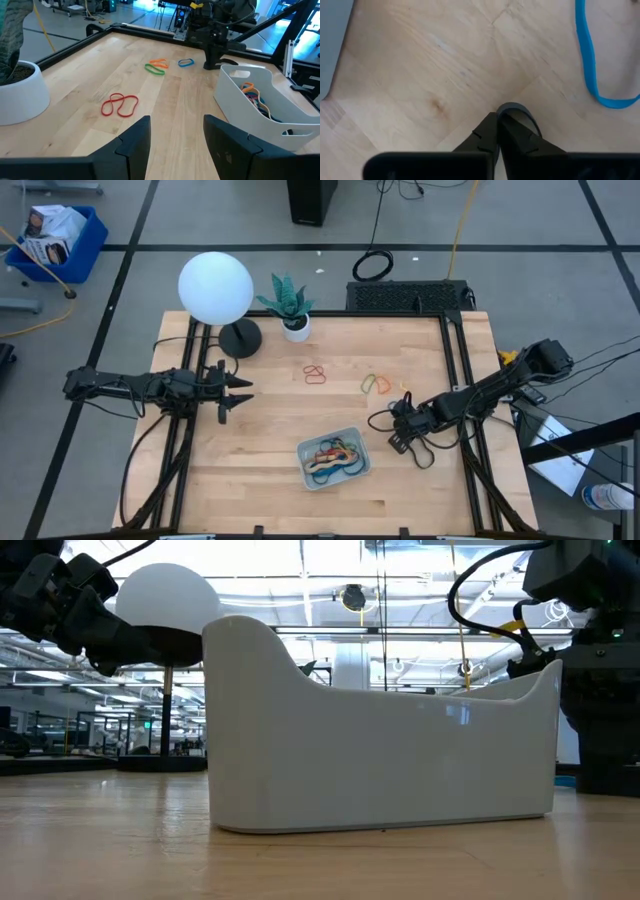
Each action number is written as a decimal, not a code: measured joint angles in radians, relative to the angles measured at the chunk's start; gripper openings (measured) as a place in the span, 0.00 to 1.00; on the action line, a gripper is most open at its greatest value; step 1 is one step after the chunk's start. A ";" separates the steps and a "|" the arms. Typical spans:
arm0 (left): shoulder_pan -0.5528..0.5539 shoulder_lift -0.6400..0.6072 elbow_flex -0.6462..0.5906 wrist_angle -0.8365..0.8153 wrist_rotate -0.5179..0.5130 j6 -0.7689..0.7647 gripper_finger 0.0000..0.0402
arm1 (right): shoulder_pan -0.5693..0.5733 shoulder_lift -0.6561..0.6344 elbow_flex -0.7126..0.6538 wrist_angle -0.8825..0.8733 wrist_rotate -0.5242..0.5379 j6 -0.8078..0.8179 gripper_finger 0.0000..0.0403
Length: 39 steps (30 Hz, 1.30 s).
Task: Pick and place rubber bands into bin
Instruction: Put the black rubber band into the gray bin
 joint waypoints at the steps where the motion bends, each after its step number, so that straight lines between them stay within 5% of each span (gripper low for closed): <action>1: 0.000 0.000 0.000 0.000 0.000 0.000 0.47 | 0.000 0.000 0.000 0.000 0.000 0.000 0.01; 14: 0.000 0.000 0.000 0.000 0.000 0.000 0.47 | 0.000 -0.047 -0.005 0.094 0.007 -0.014 0.00; 20: 0.000 0.000 0.000 -0.001 0.000 0.000 0.47 | 0.000 -0.158 -0.004 0.260 0.124 -0.078 0.00; 26: 0.000 0.000 0.000 -0.001 0.000 0.000 0.47 | -0.001 -0.311 -0.003 0.437 0.262 -0.238 0.00; 32: 0.000 0.000 0.000 -0.001 0.000 0.000 0.47 | -0.003 -0.452 -0.002 0.725 0.370 -0.563 0.00; 39: 0.000 0.000 0.000 -0.001 0.000 0.000 0.47 | -0.037 -0.536 0.015 0.994 0.368 -0.810 0.00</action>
